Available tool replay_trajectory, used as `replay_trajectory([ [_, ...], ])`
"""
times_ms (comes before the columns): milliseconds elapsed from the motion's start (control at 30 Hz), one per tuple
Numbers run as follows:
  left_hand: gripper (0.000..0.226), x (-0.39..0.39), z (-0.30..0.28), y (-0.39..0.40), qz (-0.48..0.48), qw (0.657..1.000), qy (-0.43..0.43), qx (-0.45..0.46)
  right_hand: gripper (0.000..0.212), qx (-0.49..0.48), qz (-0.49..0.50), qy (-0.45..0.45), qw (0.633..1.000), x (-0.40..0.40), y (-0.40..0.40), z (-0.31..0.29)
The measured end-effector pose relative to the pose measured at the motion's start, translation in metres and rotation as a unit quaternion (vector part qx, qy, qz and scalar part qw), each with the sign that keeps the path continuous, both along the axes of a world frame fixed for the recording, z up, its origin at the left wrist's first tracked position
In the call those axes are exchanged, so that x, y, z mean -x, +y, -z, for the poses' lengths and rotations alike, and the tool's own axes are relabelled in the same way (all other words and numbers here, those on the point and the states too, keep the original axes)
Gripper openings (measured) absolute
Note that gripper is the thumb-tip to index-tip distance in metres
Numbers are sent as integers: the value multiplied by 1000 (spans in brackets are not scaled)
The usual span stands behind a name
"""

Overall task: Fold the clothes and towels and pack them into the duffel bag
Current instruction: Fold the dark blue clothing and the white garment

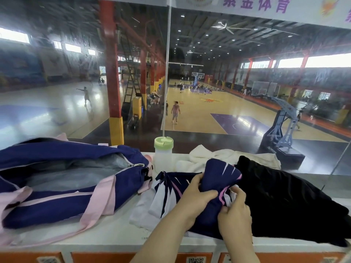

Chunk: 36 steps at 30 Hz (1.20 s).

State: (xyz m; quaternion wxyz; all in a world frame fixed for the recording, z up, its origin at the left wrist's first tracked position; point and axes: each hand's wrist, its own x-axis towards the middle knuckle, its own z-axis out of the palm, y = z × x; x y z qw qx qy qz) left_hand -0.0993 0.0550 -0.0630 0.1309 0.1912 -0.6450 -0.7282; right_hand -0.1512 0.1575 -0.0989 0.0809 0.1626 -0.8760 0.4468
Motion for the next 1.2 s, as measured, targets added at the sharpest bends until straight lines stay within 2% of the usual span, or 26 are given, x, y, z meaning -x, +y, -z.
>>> replay_trajectory([
  [100, 49, -8, -3, -3, -12, 1000, 10, 23, 60, 27, 38, 8, 999, -5, 0, -2],
  [200, 44, -20, -10, -9, -49, 998, 32, 25, 65, -43, 101, 92, 990, -9, -1, -9],
  [300, 39, -36, -24, -21, -92, 994, 65, 3, 56, -34, 32, 123, 991, -22, -8, -27],
  [367, 37, -50, -35, -33, -122, 989, 78, -8, 50, 20, -69, 66, 995, -35, -18, -45],
  [433, 37, -67, -45, -46, -127, 988, 89, -25, 56, 87, -150, -28, 984, -48, -31, -65],
  [500, 37, -87, -54, -58, -127, 986, 99, -39, 65, 137, -192, -131, 963, -55, -45, -81],
  [633, 31, -123, -66, -75, -139, 981, 108, -84, 88, 143, -269, -308, 902, -63, -74, -91],
  [767, 28, -150, -66, -90, -146, 975, 104, -132, 64, 173, -347, -409, 826, -73, -95, -93],
  [867, 29, -163, -60, -102, -159, 975, 88, -126, 41, 208, -352, -435, 802, -82, -106, -93],
  [1033, 39, -181, -46, -115, -167, 985, 30, -16, 32, 234, -321, -414, 819, -91, -120, -86],
  [1100, 35, -191, -43, -118, -174, 984, 0, 34, 30, 248, -300, -412, 824, -89, -127, -85],
  [1133, 36, -198, -42, -123, -197, 976, -27, 93, 28, 256, -287, -415, 825, -86, -129, -84],
  [1167, 40, -204, -39, -132, -222, 954, -65, 189, 28, 260, -275, -417, 826, -82, -132, -85],
  [1200, 43, -210, -32, -144, -240, 920, -104, 292, 30, 260, -266, -421, 828, -78, -136, -86],
])
